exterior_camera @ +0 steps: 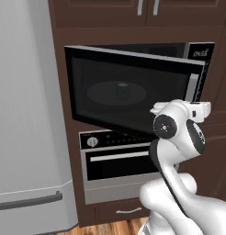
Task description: Pick the mug from the counter and place it inside the microwave. Then close the microwave.
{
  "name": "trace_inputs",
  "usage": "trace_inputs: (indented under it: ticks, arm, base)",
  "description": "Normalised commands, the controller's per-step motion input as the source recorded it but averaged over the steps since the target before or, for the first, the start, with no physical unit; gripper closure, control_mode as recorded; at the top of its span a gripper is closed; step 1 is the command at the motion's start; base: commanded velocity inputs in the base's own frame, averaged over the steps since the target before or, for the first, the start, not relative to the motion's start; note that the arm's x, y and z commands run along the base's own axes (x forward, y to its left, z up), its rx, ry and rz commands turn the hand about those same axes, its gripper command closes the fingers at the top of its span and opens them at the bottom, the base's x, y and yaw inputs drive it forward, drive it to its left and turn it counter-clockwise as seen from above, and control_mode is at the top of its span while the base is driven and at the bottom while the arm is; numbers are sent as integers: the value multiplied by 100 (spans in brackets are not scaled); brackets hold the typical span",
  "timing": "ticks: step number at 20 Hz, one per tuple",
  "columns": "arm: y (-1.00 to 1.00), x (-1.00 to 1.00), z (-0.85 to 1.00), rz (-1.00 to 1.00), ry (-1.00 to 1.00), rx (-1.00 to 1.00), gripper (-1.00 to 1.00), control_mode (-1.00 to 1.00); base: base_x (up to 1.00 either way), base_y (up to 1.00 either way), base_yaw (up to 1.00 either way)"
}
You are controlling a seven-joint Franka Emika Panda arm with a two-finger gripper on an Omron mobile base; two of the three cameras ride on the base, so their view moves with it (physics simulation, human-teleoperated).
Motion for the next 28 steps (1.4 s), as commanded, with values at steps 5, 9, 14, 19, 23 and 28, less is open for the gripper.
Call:
trace_inputs:
  ticks: [5, 9, 14, 19, 23, 28]
  arm:
    - [-42, 44, 0, 13, 0, 0, -100, -100]
    - [-39, 50, 0, 11, 2, 0, -100, -100]
    - [-24, 41, 3, 7, 3, 0, -100, -100]
    - [-15, 40, 5, 5, 2, 0, -100, -100]
    - [-15, 49, 6, 5, 1, 0, -100, -100]
    - [-9, 43, 12, 3, 2, 0, -100, -100]
  base:
    - [0, 0, 0]
    - [0, 0, 0]
    - [0, 0, 0]
    - [0, 0, 0]
    - [0, 0, 0]
    - [0, 0, 0]
